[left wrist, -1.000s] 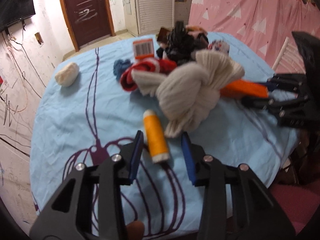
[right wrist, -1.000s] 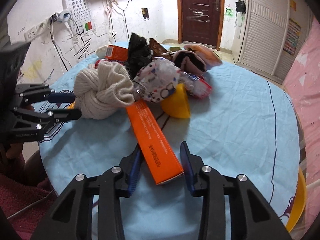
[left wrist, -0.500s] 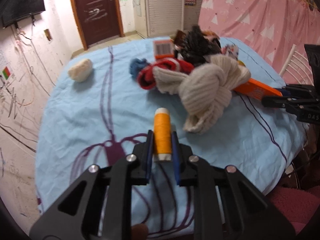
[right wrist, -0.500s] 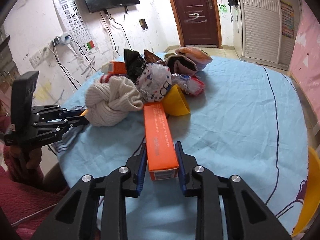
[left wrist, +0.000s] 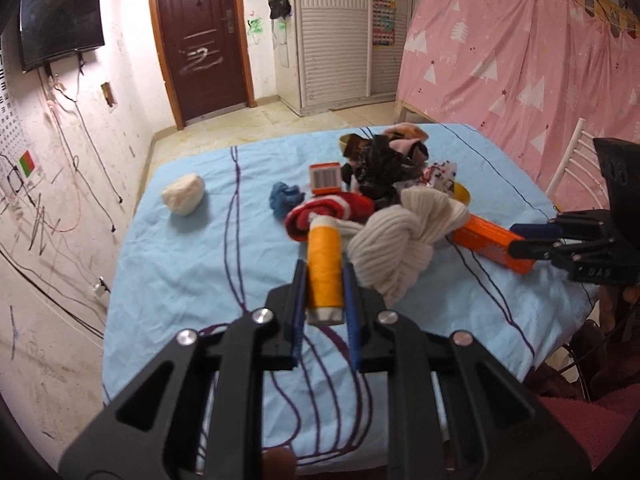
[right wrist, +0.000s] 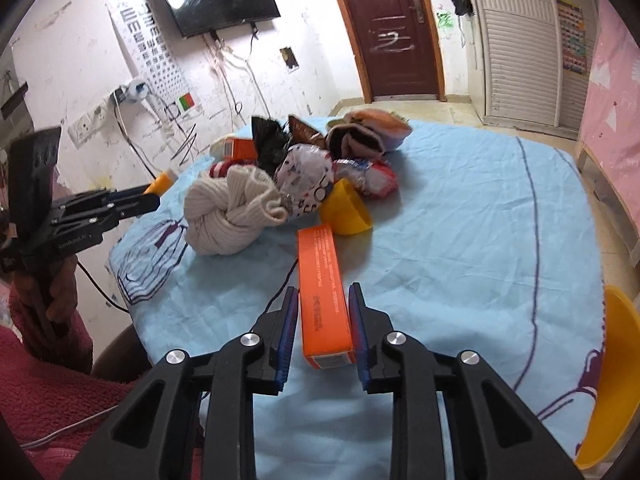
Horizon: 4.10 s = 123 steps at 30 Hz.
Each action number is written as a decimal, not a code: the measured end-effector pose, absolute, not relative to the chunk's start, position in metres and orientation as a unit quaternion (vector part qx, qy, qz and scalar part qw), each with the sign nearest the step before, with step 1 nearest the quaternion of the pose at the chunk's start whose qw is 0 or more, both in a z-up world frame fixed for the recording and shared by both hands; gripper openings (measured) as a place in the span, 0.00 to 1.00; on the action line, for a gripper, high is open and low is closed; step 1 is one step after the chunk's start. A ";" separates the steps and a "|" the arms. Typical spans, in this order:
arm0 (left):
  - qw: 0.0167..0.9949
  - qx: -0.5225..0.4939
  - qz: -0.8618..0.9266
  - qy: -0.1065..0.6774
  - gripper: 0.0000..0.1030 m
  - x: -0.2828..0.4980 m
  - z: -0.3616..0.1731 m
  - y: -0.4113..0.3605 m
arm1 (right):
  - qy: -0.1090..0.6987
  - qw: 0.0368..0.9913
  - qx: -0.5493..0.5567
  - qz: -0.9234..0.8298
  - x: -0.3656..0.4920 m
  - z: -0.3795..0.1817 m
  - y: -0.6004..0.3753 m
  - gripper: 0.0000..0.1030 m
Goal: Collect trash
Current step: 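Carry spool and box to the yellow bin and open both tools over it, then close the left tool on the white paper ball while the right tool grasps the cream sweater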
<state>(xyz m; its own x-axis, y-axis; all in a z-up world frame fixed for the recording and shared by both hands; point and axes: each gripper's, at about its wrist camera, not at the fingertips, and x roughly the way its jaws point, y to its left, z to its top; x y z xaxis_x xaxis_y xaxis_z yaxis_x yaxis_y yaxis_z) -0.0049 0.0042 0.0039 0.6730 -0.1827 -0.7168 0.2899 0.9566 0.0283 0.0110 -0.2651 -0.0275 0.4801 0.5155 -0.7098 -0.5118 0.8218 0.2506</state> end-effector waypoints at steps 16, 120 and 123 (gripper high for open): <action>0.914 0.070 -0.164 0.364 0.16 -0.004 0.020 -0.024 | 0.394 0.883 -0.010 0.255 0.004 -0.021 -0.266 0.15; 0.892 -0.031 -0.046 0.449 0.67 0.173 0.014 0.103 | 0.361 0.876 -0.044 0.316 0.027 0.009 -0.133 0.79; 0.887 -0.031 -0.048 0.458 0.67 0.182 0.002 0.106 | 0.365 0.879 -0.075 0.297 0.030 0.005 -0.118 0.79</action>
<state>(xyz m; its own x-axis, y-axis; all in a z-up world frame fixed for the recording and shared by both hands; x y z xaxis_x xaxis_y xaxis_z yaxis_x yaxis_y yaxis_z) 0.1816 0.1058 0.0020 0.5763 -0.1132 -0.8093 0.0568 0.9935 -0.0986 0.0303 -0.1182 0.0051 0.5578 0.4674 -0.6859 -0.5763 0.8128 0.0852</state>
